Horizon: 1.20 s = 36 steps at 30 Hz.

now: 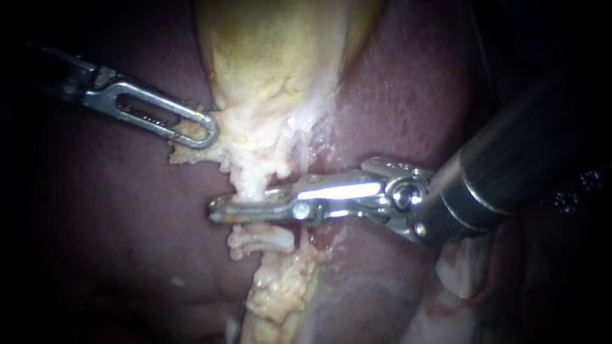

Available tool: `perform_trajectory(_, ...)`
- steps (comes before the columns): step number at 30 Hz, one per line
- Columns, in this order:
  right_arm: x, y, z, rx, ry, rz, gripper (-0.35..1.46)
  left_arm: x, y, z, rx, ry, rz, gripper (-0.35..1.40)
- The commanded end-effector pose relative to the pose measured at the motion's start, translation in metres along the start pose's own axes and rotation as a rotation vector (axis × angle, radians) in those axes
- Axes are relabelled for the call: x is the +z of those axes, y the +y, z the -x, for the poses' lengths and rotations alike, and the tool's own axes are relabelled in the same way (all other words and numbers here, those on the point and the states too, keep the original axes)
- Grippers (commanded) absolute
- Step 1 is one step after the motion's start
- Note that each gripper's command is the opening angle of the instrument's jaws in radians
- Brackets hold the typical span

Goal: Going back third clip left tube

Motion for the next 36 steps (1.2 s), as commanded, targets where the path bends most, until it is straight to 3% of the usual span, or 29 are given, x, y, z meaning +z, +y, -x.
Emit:
perform_trajectory(1, 0.0, 0.0001, 0.0001, 0.0, 0.0, 0.0, -0.35, 0.0, 0.0, 0.0, 0.0, 0.0, -0.001, -0.35)
perform_trajectory(3, 0.0, 0.0001, 0.0001, 0.0, 0.007, -0.01, -0.35, 0.0, 0.0, 0.0, 0.0, 0.0, -0.001, -0.35)
perform_trajectory(7, 0.0005, 0.0006, 0.0001, -0.003, 0.019, -0.037, 0.31, 0.0, 0.0, 0.0, 0.0, 0.0, -0.001, -0.35)
perform_trajectory(9, 0.0012, 0.001, 0.0003, -0.006, 0.02, -0.034, 0.42, 0.0, 0.0, 0.0, 0.0, 0.0, -0.001, -0.35)
perform_trajectory(13, 0.0023, 0.0019, 0.0012, -0.008, 0.018, -0.03, 0.46, 0.0, 0.0, 0.0001, 0.0, 0.0, -0.001, -0.35)
perform_trajectory(27, 0.002, 0.0067, 0.0015, -0.249, 0.039, 0.022, 0.5, 0.0, 0.0001, 0.0002, 0.001, -0.002, 0.0, -0.35)
perform_trajectory(36, 0.0001, 0.0073, 0.0017, -0.356, 0.045, 0.047, 0.49, -0.0001, 0.0003, 0.0003, 0.0, -0.002, 0.0, -0.35)
